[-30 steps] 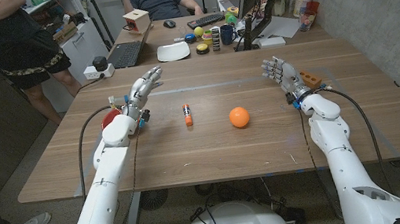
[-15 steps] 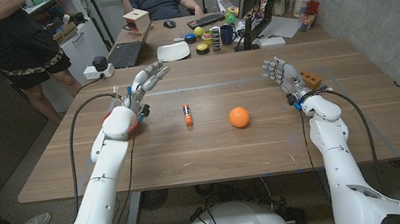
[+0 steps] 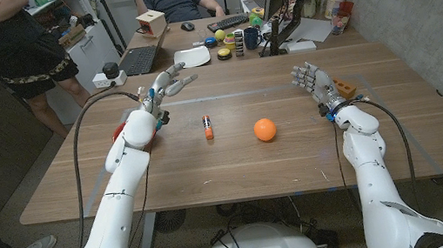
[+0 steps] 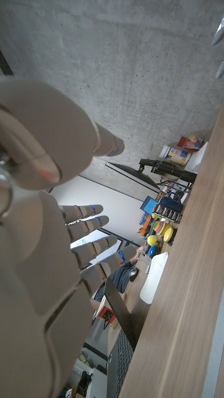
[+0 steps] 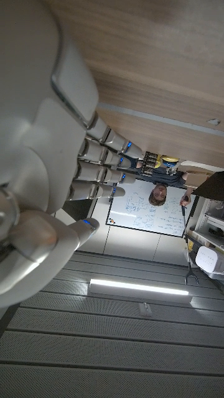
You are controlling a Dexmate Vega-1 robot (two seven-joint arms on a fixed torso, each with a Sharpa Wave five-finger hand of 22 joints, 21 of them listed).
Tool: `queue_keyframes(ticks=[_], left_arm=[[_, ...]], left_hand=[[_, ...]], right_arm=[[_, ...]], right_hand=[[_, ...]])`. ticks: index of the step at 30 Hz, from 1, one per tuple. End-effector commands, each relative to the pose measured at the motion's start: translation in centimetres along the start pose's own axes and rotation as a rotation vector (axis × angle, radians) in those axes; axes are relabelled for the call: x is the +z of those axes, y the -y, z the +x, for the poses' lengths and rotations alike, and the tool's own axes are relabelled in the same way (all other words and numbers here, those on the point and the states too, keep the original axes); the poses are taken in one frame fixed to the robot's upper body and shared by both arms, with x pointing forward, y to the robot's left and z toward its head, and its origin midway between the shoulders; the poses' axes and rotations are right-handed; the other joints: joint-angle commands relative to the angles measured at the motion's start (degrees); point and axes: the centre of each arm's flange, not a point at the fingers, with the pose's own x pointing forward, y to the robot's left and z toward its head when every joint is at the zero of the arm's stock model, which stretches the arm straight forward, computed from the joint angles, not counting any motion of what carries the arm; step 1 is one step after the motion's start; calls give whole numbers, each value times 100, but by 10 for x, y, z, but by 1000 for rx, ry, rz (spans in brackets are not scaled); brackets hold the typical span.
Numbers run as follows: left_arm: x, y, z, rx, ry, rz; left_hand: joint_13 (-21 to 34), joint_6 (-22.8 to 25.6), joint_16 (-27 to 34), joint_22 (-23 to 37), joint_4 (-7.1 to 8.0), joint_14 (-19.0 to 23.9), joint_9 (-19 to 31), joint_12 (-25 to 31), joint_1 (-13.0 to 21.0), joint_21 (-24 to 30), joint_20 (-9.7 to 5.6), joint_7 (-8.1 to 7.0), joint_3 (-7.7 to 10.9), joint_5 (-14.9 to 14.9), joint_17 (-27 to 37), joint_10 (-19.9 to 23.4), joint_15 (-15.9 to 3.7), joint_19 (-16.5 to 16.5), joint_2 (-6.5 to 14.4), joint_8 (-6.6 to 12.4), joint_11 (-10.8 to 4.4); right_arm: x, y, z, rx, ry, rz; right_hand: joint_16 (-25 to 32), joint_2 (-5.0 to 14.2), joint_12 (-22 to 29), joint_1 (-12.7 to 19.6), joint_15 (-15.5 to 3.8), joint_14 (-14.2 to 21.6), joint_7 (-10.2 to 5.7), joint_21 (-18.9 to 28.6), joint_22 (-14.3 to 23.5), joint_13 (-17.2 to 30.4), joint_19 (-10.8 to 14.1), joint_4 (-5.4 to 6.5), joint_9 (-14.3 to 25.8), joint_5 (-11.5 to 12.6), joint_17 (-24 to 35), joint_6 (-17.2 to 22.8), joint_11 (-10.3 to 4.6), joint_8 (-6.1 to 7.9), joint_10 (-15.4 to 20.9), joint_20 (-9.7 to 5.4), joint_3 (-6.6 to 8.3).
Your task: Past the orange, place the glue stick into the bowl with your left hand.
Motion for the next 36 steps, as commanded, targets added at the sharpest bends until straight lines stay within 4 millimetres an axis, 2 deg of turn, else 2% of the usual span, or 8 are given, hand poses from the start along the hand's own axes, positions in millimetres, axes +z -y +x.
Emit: queue_keyframes(ticks=[1, 7, 16, 22, 36], left_arm=[[20, 5, -1, 64, -55, 121], [23, 8, 3, 30, -15, 124], [28, 17, 5, 19, -70, 146], [33, 21, 9, -36, -4, 158], [41, 19, 14, -156, 9, 250]], left_hand=[[19, -51, 47, 14, -22, 132, 15, 28, 23, -1, 69, 6, -50, 41, 18, 6, -383, 84, -103, 25, 0], [21, -88, 50, 13, -41, 152, 16, 30, 38, -3, 54, 13, -72, 54, 21, 3, -391, 119, -121, 21, 8], [24, -178, 48, 12, -63, 160, 18, 19, 50, -13, 43, 55, -110, 71, 28, -41, -351, 155, -141, 5, 53], [26, -234, 59, 10, -68, 199, 20, 21, 21, -5, 37, 72, -161, 75, 31, -52, -368, 221, -182, -4, 73], [28, -274, 9, 7, -141, 97, 21, 12, 97, -66, -61, 37, -221, 111, 27, -115, -388, 174, -209, 18, -24]], right_arm=[[2, 2, 3, 8, 12, -1], [1, 3, 3, 7, 11, -1], [1, 6, 1, 8, 13, 4], [1, 7, 1, 7, 14, 3], [1, 7, 1, 9, 17, 5]], right_hand=[[52, 17, 22, -62, -15, 38, 24, -11, 31, 30, 55, 35, 33, 15, 31, 40, -6, 38, 16, 0, -5], [49, 8, 21, -83, -13, 31, 23, -17, 30, 30, 56, 48, 33, 17, 30, 44, -13, 40, 15, 0, -19], [48, -4, 26, -115, -10, 33, 29, -28, 30, 30, 56, 69, 32, 22, 28, 40, -8, 38, 25, 4, -38], [48, -9, 23, -131, -10, 36, 27, -33, 30, 30, 61, 79, 32, 25, 26, 44, -1, 40, 20, 2, -46], [46, -22, 21, -174, -8, 35, 28, -45, 30, 31, 68, 108, 32, 31, 24, 43, 1, 40, 15, -4, -72]])
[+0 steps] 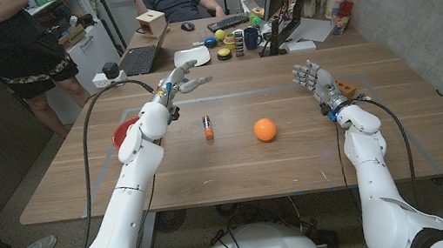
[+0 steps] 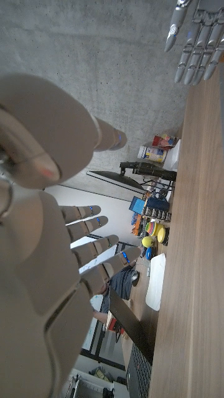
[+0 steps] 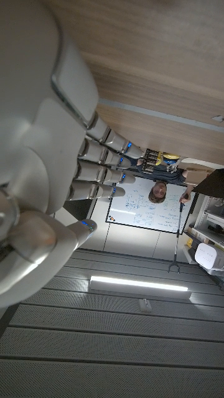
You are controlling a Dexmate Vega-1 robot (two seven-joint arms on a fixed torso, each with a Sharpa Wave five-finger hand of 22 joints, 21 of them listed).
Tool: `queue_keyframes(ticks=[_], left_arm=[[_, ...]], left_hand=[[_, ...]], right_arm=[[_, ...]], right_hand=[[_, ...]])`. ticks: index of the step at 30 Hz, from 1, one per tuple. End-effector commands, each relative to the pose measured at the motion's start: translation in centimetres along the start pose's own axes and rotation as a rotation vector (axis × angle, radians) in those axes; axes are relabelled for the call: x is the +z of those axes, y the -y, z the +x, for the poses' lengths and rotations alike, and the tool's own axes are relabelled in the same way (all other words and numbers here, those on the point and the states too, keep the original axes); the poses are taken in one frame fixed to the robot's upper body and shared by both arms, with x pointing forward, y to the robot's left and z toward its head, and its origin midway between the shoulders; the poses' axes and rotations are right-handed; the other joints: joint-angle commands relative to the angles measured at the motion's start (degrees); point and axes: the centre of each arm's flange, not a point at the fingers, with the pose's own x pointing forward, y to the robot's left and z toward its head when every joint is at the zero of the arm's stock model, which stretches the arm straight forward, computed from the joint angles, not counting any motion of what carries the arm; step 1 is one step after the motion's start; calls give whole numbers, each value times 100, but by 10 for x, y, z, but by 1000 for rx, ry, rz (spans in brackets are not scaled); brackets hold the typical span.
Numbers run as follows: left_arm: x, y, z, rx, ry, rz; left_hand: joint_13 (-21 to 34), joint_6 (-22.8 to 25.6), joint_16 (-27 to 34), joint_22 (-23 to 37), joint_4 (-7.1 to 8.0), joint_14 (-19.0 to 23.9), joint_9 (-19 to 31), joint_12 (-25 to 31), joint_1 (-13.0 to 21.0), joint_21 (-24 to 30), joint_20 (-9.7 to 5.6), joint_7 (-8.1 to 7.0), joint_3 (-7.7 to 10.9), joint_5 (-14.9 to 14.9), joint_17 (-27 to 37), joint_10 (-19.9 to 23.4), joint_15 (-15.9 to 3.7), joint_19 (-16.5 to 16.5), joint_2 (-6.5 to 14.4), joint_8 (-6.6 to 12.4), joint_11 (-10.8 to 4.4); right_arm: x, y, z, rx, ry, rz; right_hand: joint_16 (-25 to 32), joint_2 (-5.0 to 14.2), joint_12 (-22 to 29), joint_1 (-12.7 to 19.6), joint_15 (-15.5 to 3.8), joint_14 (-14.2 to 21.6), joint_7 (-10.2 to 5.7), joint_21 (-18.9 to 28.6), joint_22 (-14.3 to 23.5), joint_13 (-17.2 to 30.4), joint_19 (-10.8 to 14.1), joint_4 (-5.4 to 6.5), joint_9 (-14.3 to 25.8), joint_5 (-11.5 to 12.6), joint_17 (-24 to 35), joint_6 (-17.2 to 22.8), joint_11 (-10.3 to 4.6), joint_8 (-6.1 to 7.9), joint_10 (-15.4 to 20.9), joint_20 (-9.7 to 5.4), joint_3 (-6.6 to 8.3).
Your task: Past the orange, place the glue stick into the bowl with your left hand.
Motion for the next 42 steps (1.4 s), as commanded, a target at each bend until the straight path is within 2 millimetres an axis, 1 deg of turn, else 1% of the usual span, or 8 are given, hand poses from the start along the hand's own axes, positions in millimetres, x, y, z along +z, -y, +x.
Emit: queue_keyframes(ticks=[1, 4, 8, 15, 23, 27, 30, 42], left_arm=[[6, 0, 2, -94, 7, 57], [11, 2, 0, -121, -51, 90], [17, 6, -2, -118, -95, 114], [32, 14, -6, -126, -148, 143], [45, 11, -8, -186, -242, 172], [46, 8, -9, -201, -298, 191], [45, 7, -9, -212, -334, 172], [54, 9, 0, -337, -422, 253]], left_hand=[[29, -22, 8, 16, -30, -16, 23, 13, 33, -8, -55, 2, -24, 25, 21, -7, -382, -10, -21, 18, -25], [29, -41, 10, 16, -33, -15, 23, 11, 31, -7, -22, -4, -38, 28, 22, -19, -379, 10, -24, 15, 5], [33, -150, 25, 16, -14, 3, 27, 3, -58, -2, 83, 20, -143, 35, 32, -81, -315, 105, -50, -4, 162], [39, -219, 123, 12, -3, 304, 32, 69, -203, 87, 174, 74, -364, 53, 43, 27, -324, 547, -77, 23, 250], [42, -323, 100, 7, -18, 294, 34, 38, -233, 60, 218, 170, -454, 62, 46, -58, -221, 585, -83, 2, 354], [46, -434, 86, 5, -18, 289, 37, 23, -287, 31, 329, 247, -552, 66, 51, -133, -165, 623, -78, -13, 590], [47, -492, 89, 5, -9, 305, 39, 27, -324, 35, 350, 272, -600, 66, 55, -145, -107, 686, -69, -21, 666], [51, -651, 112, 2, -9, 418, 43, 51, -389, 40, 390, 494, -738, 70, 61, -112, -10, 892, -48, -35, 824]], right_arm=[[0, 1, 0, 0, 0, -2], [0, -1, 1, 5, 1, -2], [1, -3, 2, 12, 4, -2], [3, -4, 2, 14, 13, -1], [9, -2, -1, 14, 34, -10], [11, -1, -2, 9, 43, -13], [12, -2, -2, 16, 50, -12], [15, -2, -1, 27, 72, -17]], right_hand=[[45, 21, 21, -70, -8, 32, 28, -23, 31, 31, 47, 39, 33, 31, 25, 44, -5, 40, 15, 20, -2], [46, 20, 22, -79, -8, 36, 32, -26, 31, 31, 45, 46, 33, 32, 25, 40, 5, 39, 17, 24, -7], [44, 19, 19, -89, -5, 33, 32, -30, 30, 31, 48, 53, 33, 34, 24, 41, -2, 39, 10, 25, -12], [43, 13, 22, -105, -4, 34, 28, -35, 30, 32, 53, 63, 33, 37, 22, 40, -3, 39, 16, 24, -21], [42, 4, 26, -122, -3, 34, 30, -43, 30, 32, 53, 74, 32, 39, 21, 42, 15, 40, 28, 25, -33], [43, 0, 26, -132, -10, 37, 31, -45, 30, 32, 57, 79, 32, 40, 21, 43, 2, 41, 27, 22, -39], [46, -5, 28, -140, -6, 45, 33, -48, 30, 32, 57, 84, 32, 40, 20, 45, 11, 41, 33, 24, -45], [49, -21, 39, -173, -12, 62, 32, -61, 30, 33, 64, 103, 32, 46, 17, 60, 27, 46, 61, 25, -67]])
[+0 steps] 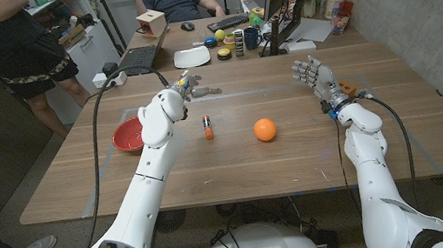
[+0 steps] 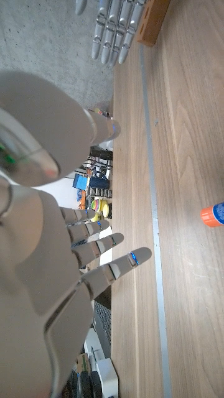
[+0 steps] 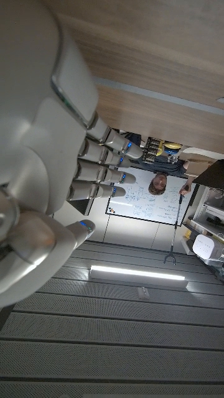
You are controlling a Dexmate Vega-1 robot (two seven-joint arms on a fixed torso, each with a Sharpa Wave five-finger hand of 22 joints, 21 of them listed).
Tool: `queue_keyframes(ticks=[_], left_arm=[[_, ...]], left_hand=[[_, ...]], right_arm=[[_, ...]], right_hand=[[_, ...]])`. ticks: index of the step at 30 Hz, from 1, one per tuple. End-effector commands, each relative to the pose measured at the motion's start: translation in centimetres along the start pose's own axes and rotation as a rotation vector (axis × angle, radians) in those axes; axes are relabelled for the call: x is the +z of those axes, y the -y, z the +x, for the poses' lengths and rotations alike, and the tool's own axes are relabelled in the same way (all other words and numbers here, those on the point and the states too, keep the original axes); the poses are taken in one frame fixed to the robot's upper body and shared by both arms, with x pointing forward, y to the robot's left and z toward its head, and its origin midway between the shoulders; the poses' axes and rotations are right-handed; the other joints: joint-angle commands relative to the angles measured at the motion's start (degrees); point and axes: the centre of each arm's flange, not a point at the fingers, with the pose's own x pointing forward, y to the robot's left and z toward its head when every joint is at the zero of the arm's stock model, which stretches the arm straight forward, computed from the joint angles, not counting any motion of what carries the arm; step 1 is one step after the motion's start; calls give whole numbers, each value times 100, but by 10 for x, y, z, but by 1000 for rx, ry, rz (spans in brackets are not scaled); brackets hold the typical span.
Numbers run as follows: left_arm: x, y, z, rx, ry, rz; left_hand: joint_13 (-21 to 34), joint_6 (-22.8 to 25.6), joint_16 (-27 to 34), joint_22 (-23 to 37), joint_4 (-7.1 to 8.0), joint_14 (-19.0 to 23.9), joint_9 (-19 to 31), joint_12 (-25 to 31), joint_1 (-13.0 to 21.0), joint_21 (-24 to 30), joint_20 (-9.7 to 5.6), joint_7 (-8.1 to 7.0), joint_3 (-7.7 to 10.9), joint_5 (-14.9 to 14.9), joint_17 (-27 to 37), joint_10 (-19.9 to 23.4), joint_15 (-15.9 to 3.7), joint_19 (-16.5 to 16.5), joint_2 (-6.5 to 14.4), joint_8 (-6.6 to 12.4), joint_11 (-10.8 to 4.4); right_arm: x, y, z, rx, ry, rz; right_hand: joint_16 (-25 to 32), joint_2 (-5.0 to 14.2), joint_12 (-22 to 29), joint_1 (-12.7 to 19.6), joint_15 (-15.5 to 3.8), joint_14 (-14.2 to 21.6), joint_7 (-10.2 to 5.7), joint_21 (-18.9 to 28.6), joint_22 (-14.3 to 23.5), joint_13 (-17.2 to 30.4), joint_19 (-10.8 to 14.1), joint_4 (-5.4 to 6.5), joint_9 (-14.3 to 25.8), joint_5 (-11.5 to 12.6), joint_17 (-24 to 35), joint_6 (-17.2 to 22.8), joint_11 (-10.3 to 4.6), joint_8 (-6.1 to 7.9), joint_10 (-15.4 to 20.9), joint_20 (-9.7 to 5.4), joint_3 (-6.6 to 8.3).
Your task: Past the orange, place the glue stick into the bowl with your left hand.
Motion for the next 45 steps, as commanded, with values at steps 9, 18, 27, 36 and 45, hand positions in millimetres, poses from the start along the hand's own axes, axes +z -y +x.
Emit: queue_keyframes(ticks=[9, 18, 27, 36, 45], left_arm=[[26, 2, 9, -158, -133, 134], [36, 3, 9, -223, -121, 181], [44, 13, 7, -266, -150, 256], [47, 14, 3, -269, -209, 281], [44, 20, 7, -311, -259, 276]], left_hand=[[26, -170, -26, 5, -39, -39, 16, -23, -6, -43, 15, 142, -92, 34, 7, -93, 28, 56, 15, -43, 100], [29, -198, -31, 5, -70, -45, 17, -13, 30, -52, 17, 187, -130, 42, 7, -99, 25, 109, 8, -27, 172], [31, -165, -26, 5, -105, -27, 17, 2, 87, -61, -10, 226, -151, 52, 7, -81, 9, 152, 19, 5, 198], [38, -134, 57, 5, -140, 206, 17, 60, 143, 15, -13, 341, -230, 66, 18, 65, -22, 534, 48, 41, 274], [42, 89, 161, 0, -113, 623, 15, 138, 84, 66, 34, 751, -407, 64, 24, 406, 201, 1016, 77, 114, 622]], right_arm=[[4, 0, 2, 17, 33, -9], [4, 3, 2, 14, 37, -6], [4, 4, 1, 17, 44, 1], [3, 8, -3, 10, 45, 9], [6, 9, -4, 15, 53, 2]], right_hand=[[46, -31, 39, -41, 0, 52, 15, -27, 30, 33, 44, 49, 32, 28, 15, 43, -1, 48, 52, 2, -16], [45, -44, 37, -58, 3, 56, 13, -38, 30, 34, 43, 57, 32, 31, 14, 40, -9, 46, 49, 0, -30], [41, -47, 37, -71, 0, 52, 13, -47, 29, 34, 44, 65, 32, 36, 12, 43, 10, 46, 51, -6, -37], [41, -46, 37, -80, -3, 56, 16, -55, 29, 34, 45, 71, 32, 40, 10, 38, 1, 44, 53, -2, -41], [42, -43, 38, -90, 3, 66, 11, -64, 29, 34, 49, 79, 32, 43, 8, 44, 9, 46, 56, -5, -45]])
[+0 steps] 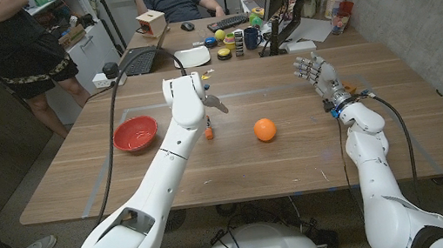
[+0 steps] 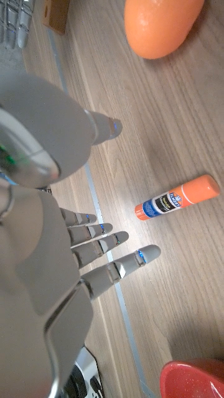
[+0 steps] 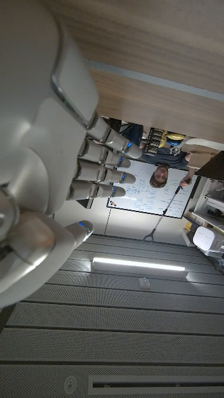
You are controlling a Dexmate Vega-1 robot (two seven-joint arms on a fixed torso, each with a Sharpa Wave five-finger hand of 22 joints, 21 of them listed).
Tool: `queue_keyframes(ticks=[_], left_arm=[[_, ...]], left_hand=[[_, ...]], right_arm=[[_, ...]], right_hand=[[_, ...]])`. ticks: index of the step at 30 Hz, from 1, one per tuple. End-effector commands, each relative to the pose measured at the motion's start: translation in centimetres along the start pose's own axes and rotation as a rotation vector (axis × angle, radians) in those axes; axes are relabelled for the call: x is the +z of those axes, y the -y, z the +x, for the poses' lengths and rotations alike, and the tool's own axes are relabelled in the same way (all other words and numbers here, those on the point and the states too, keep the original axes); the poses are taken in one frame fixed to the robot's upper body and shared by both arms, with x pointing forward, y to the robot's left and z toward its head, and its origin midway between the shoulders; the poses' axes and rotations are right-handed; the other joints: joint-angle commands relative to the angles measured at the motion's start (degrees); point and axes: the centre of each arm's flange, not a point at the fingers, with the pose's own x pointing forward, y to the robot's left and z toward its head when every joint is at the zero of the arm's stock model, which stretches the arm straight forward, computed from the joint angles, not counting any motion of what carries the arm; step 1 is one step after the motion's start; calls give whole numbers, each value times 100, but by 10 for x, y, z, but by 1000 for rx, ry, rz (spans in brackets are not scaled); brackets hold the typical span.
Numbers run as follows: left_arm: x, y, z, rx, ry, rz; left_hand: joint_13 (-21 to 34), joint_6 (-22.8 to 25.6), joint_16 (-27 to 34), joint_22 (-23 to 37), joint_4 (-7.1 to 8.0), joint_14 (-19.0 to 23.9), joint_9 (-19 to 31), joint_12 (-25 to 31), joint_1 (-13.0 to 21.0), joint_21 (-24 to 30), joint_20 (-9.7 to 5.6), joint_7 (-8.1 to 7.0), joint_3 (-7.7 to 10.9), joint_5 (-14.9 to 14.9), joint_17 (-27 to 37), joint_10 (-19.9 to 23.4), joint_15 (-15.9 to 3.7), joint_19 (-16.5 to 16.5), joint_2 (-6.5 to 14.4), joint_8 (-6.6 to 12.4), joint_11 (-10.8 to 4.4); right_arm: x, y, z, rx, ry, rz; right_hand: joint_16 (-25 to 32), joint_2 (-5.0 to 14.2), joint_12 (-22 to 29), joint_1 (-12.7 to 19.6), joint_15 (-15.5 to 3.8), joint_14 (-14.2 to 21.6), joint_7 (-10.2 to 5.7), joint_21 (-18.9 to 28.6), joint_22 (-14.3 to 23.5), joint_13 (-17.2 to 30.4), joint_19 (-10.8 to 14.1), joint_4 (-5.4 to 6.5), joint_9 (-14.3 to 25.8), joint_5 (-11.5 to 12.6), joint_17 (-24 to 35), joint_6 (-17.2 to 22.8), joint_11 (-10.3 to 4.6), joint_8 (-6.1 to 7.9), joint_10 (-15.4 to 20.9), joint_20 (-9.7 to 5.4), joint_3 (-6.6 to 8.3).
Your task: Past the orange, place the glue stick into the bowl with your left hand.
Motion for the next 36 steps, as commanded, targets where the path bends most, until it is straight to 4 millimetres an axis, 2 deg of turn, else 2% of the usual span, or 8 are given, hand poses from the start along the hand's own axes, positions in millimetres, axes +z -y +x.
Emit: queue_keyframes(ticks=[1, 4, 11, 12, 15, 17, 25, 36], left_arm=[[1, 5, 4, -70, -53, 11], [4, 5, 3, -49, -95, 52], [6, 8, 10, -128, -147, 89], [7, 9, 11, -122, -156, 95], [10, 10, 16, -155, -180, 115], [13, 11, 19, -168, -196, 152], [20, 15, 25, -169, -240, 194], [36, 20, 36, -132, -334, 296]], left_hand=[[14, 109, 49, -1, 29, 155, 17, 62, -52, 44, 21, 273, -109, 19, 25, 171, 130, 208, 28, 72, 221], [14, 274, 54, -4, 72, 235, 17, 85, -140, 24, 11, 496, -192, 9, 22, 304, 179, 296, 42, 114, 282], [14, 354, 79, -5, 88, 367, 14, 117, -173, 7, 14, 636, -247, 8, 16, 461, 199, 375, 56, 120, 337], [14, 288, 74, -5, 92, 382, 15, 107, -182, -5, 16, 726, -269, 8, 13, 470, 212, 394, 58, 84, 394], [13, 288, 66, -5, 96, 397, 18, 90, -190, -9, 25, 802, -293, 8, 9, 463, 271, 441, 61, 77, 461], [13, 320, 75, -5, 98, 441, 19, 97, -197, -9, 21, 832, -310, 8, 7, 506, 294, 477, 59, 85, 493], [13, 354, 87, -2, 79, 547, 22, 99, -131, -28, -53, 867, -313, 21, 0, 585, 233, 534, 115, 83, 412], [19, 475, 50, 6, -84, 613, 25, 67, 350, -107, -125, 857, -151, 68, -13, 638, 116, 533, 328, 103, 314]], right_arm=[[2, 2, -3, 0, 12, -2], [1, 2, -3, -1, 13, -2], [1, 5, -5, -6, 17, 0], [1, 5, -5, -4, 17, 3], [-1, 6, -5, -4, 21, 5], [-2, 7, -5, -5, 24, 8], [-7, 12, -4, 0, 37, 23], [-13, 22, -3, 10, 55, 44]], right_hand=[[42, 10, 38, -38, -2, 66, 12, -21, 29, 6, 50, 33, 32, 22, 8, 46, 5, 46, 56, -4, 1], [41, 9, 40, -41, -3, 67, 8, -24, 29, 6, 52, 35, 32, 23, 7, 44, -9, 45, 64, -3, -1], [43, 11, 40, -47, -14, 75, 11, -29, 29, 6, 55, 39, 32, 25, 6, 47, -6, 46, 62, -7, -3], [44, 11, 39, -48, -11, 78, 9, -29, 29, 6, 55, 40, 32, 25, 6, 49, -4, 47, 61, -7, -4], [43, 12, 39, -50, -11, 78, 8, -33, 29, 6, 53, 42, 32, 26, 6, 49, -7, 47, 61, -9, -4], [43, 12, 41, -52, -10, 79, 8, -35, 29, 6, 53, 44, 32, 26, 6, 49, -7, 47, 67, -9, -5], [42, 9, 39, -59, -16, 82, 1, -43, 29, 7, 52, 48, 32, 27, 5, 47, -14, 46, 64, -9, -10], [42, -21, 46, -86, -24, 86, 8, -61, 29, 7, 43, 58, 32, 27, 6, 50, -4, 46, 83, -21, -37]])
